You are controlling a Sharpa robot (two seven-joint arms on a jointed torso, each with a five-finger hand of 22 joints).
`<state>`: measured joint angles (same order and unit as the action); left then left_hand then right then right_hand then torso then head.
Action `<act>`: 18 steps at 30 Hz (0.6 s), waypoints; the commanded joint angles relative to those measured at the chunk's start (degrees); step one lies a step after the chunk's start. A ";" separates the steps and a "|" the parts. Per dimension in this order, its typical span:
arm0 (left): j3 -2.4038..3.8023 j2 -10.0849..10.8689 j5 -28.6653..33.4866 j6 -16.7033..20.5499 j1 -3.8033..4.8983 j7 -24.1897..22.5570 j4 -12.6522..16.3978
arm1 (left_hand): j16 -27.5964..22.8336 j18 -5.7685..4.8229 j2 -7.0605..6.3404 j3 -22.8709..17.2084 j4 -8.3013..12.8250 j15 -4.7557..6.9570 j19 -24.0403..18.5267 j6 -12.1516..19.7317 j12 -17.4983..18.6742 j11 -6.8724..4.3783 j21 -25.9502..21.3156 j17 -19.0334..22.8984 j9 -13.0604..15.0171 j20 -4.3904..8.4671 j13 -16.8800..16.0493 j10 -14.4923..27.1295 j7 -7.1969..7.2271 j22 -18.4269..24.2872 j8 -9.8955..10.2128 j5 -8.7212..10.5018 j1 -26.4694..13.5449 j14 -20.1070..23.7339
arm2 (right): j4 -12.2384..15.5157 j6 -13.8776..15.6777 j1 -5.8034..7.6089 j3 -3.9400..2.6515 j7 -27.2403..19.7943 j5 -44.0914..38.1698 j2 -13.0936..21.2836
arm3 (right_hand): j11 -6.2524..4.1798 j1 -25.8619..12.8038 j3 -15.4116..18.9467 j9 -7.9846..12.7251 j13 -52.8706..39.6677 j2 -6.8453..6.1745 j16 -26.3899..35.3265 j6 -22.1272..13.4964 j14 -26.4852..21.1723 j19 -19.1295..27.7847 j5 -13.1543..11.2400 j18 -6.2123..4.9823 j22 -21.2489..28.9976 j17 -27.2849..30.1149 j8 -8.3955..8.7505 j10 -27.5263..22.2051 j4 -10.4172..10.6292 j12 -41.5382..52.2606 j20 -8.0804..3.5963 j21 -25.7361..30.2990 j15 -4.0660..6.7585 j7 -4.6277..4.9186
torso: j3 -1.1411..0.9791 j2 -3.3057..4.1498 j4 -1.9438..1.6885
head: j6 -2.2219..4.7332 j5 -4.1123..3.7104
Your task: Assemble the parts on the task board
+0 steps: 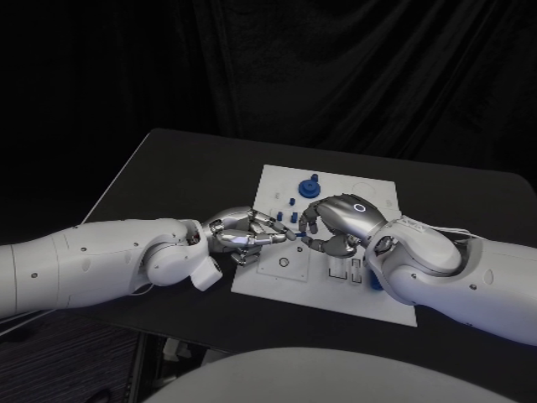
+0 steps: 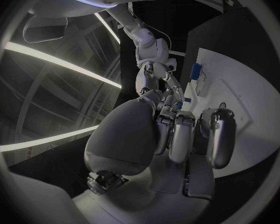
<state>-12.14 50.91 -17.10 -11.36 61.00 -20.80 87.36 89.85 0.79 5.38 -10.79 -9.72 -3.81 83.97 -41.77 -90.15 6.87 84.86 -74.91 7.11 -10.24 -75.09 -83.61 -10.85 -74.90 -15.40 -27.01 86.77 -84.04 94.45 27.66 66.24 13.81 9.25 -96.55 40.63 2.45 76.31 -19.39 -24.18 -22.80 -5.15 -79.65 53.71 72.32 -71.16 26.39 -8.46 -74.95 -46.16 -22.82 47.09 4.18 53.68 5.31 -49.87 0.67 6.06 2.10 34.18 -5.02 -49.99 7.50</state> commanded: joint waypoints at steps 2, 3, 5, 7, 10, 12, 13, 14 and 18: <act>0.05 -0.22 0.40 -2.11 -0.14 0.40 0.04 | 0.15 0.96 -0.53 -0.57 0.07 0.00 0.18 0.27 0.15 -0.27 0.04 -15.09 -0.15 0.09 -14.91 -6.39 -0.18 -12.67 0.40 -0.28 -0.09 -5.96 | 0.12 -0.44 0.11 -0.04 -1.38 0.58 -0.15 | 0.00 -0.08 -0.37 -0.07 0.10 -0.09 0.28 -0.19 -0.18 -0.11 0.27 0.28 -4.26 0.13 -0.04 0.29 -0.26 -0.22 -0.09 0.27 0.38 -0.15 | -0.07 0.12 -0.04 | -0.01 -0.11; 0.05 -0.24 0.40 -2.12 -0.15 0.40 0.03 | 0.15 0.96 -0.53 -0.57 0.07 0.00 0.18 0.27 0.15 -0.27 0.04 -15.09 -0.15 0.09 -14.91 -6.39 -0.18 -12.67 0.40 -0.28 -0.09 -5.96 | 0.12 -0.64 0.12 -0.03 -1.47 0.60 -0.20 | 0.00 -0.07 -0.37 -0.07 0.10 -0.09 0.29 -0.19 -0.20 -0.11 0.27 0.28 -4.26 0.18 -0.03 0.29 -0.27 -0.22 -0.09 0.27 0.38 -0.15 | -0.07 0.12 -0.03 | -0.01 -0.11; 0.05 -0.26 0.39 -2.12 -0.15 0.43 0.01 | 0.15 0.97 -0.60 -0.74 0.12 0.01 0.16 0.36 0.15 -0.30 0.02 -15.09 -0.22 0.09 -14.91 -6.39 -0.18 -12.67 0.52 -0.29 -0.13 -5.96 | 0.12 -0.98 0.12 -0.03 -1.67 0.63 -0.28 | 0.01 -0.04 -0.39 -0.08 0.10 -0.14 0.33 -0.22 -0.25 -0.08 0.26 0.27 -4.24 0.29 -0.01 0.31 -0.33 -0.24 -0.10 0.33 0.38 -0.13 | -0.09 0.18 -0.11 | -0.01 -0.20; 0.05 -0.28 0.39 -2.10 -0.15 0.44 -0.01 | 0.15 0.97 -0.60 -0.74 0.12 0.01 0.16 0.36 0.15 -0.30 0.02 -15.09 -0.22 0.09 -14.91 -6.39 -0.18 -12.67 0.52 -0.29 -0.13 -5.96 | 0.14 -1.18 0.12 -0.03 -1.85 0.64 -0.35 | 0.02 -0.02 -0.40 -0.09 0.11 -0.20 0.38 -0.25 -0.33 -0.05 0.20 0.26 -4.23 0.46 0.02 0.32 -0.37 -0.26 -0.10 0.37 0.37 -0.11 | -0.09 0.18 -0.11 | -0.01 -0.16; 0.05 -0.28 0.39 -2.08 -0.16 0.49 -0.02 | 0.15 1.02 -0.72 -1.09 0.20 0.04 -0.02 0.54 0.15 -0.34 -0.13 -15.09 -0.37 0.10 -14.91 -6.39 -0.19 -12.60 0.74 -0.30 -0.23 -5.96 | 0.25 -1.35 0.12 -0.03 -2.24 0.66 -0.42 | 0.03 -0.02 -0.40 -0.09 0.11 -0.22 0.40 -0.26 -0.35 -0.01 0.15 0.25 -4.21 0.52 0.04 0.33 -0.39 -0.27 -0.10 0.46 0.37 -0.10 | -0.07 0.13 -0.03 | -0.01 -0.03; 0.05 -0.28 0.39 -2.01 -0.16 0.60 -0.04 | 0.15 1.02 -0.72 -1.09 0.20 0.04 -0.02 0.54 0.15 -0.34 -0.13 -15.09 -0.37 0.10 -14.91 -6.39 -0.19 -12.60 0.74 -0.30 -0.23 -5.96 | 0.46 -1.32 0.12 -0.03 -2.66 0.81 -0.40 | 0.05 -0.01 -0.41 -0.10 0.12 -0.28 0.47 -0.30 -0.44 0.03 0.04 0.24 -4.19 0.70 0.08 0.33 -0.43 -0.29 -0.10 0.53 0.36 -0.07 | -0.05 0.09 0.11 | -0.01 0.11; 0.05 -0.27 0.39 -1.98 -0.16 0.66 -0.05 | 0.15 1.02 -0.72 -1.09 0.20 0.04 -0.02 0.54 0.15 -0.34 -0.13 -15.09 -0.37 0.10 -14.91 -6.39 -0.19 -12.60 0.74 -0.30 -0.23 -5.96 | 0.57 -1.20 0.12 -0.03 -2.91 1.03 -0.38 | 0.05 0.00 -0.43 -0.10 0.12 -0.29 0.50 -0.31 -0.47 0.05 -0.01 0.23 -4.18 0.77 0.09 0.34 -0.45 -0.31 -0.09 0.56 0.36 -0.06 | -0.05 0.10 0.12 | -0.01 0.17; 0.05 -0.26 0.39 -1.96 -0.16 0.71 -0.06 | 0.15 1.02 -0.72 -1.09 0.20 0.04 -0.02 0.54 0.15 -0.34 -0.13 -15.09 -0.37 0.10 -14.91 -6.39 -0.19 -12.60 0.74 -0.30 -0.23 -5.96 | 0.68 -1.07 0.12 -0.03 -3.14 1.20 -0.34 | 0.06 0.02 -0.44 -0.11 0.13 -0.31 0.52 -0.32 -0.51 0.07 -0.06 0.23 -4.17 0.84 0.11 0.34 -0.48 -0.33 -0.09 0.59 0.35 -0.06 | -0.05 0.10 0.09 | -0.01 0.17; 0.05 -0.25 0.39 -1.96 -0.16 1.01 -0.14 | 0.15 1.07 -0.76 -1.21 0.22 0.05 -0.17 0.60 0.15 -0.34 -0.26 -15.09 -0.42 0.11 -14.91 -6.39 -0.20 -12.54 0.82 -0.29 -0.27 -5.96 | 1.18 0.16 0.12 -0.03 -4.40 1.63 -0.13 | 0.35 -0.09 -0.98 -0.30 1.27 -0.40 1.52 -0.49 -1.13 0.46 -1.06 0.11 -3.88 2.80 0.57 0.22 -0.56 -2.59 0.03 1.54 0.16 0.18 | -0.03 0.09 0.04 | -0.01 0.22</act>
<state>-12.14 50.75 -17.10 -12.51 60.96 -19.93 87.16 89.85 0.79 5.06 -11.58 -9.55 -3.81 83.97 -41.56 -90.15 6.87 84.86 -74.91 6.76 -10.24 -75.07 -83.61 -11.06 -74.95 -14.92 -27.01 86.46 -84.04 95.29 26.90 66.27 13.82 6.80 -95.48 40.38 2.47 76.31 -19.96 -24.44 -21.76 -5.16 -78.31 53.50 71.57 -71.16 25.67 -8.47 -74.95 -43.55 -22.44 47.11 3.60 51.51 5.32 -48.58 0.76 6.25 2.04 34.28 -4.99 -49.99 7.68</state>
